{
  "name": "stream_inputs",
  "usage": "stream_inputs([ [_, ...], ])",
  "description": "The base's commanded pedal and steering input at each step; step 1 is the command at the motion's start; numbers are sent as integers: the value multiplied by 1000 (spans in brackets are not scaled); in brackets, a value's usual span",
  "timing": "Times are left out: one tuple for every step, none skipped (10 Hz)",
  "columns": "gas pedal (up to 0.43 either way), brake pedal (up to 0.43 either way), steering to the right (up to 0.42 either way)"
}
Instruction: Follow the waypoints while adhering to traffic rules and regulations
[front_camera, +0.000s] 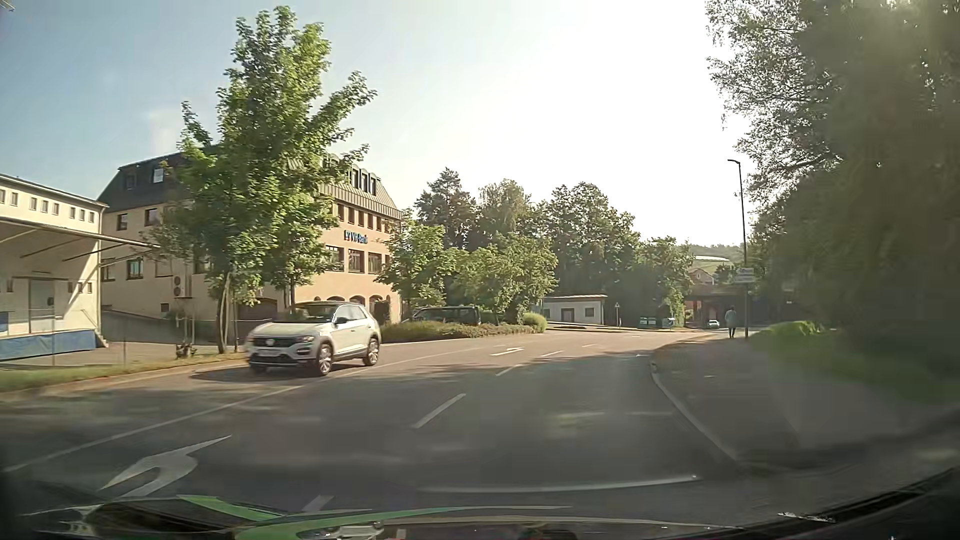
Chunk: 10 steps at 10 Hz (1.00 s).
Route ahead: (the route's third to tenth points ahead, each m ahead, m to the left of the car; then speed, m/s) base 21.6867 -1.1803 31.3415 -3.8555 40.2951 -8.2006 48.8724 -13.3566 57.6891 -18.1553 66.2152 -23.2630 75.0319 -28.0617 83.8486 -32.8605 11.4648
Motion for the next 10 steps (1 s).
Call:
stream_inputs([
  [59,0,67],
  [59,0,67],
  [59,0,66],
  [59,0,65],
  [59,0,65],
  [59,0,66],
  [59,0,66],
  [59,0,67],
  [59,0,69],
  [59,0,71],
])
